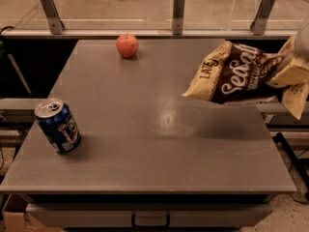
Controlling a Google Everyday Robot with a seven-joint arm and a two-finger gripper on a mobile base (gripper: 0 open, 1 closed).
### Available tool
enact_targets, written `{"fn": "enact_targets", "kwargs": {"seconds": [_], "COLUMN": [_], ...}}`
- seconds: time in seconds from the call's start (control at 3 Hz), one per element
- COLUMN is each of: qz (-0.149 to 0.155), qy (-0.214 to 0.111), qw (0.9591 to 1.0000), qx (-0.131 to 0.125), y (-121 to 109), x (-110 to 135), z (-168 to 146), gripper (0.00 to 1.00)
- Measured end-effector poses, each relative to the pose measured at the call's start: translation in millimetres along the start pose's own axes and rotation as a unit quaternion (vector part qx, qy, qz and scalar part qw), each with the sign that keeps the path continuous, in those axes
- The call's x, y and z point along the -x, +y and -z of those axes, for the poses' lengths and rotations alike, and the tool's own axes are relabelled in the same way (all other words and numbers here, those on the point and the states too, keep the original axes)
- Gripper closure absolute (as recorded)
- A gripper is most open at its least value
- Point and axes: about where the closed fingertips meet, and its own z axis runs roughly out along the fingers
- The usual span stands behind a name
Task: Move brown chip bag near apple
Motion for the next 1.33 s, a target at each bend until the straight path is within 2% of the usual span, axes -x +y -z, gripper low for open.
{"fn": "enact_targets", "kwargs": {"seconds": [0.33,0.67,1.0,1.33], "qz": [0.007,0.026,0.037,0.028], "qy": [-0.012,-0.027,-0.029,-0.03], "qw": [0.9997,0.9986,0.9981,0.9981], "qx": [-0.022,-0.038,-0.04,-0.045], "y": [-27.3,-72.2,-103.3,-134.1], "x": [21.8,63.7,94.3,113.1], "z": [-13.4,-46.1,-80.7,-115.1], "gripper": [1.0,1.0,1.0,1.0]}}
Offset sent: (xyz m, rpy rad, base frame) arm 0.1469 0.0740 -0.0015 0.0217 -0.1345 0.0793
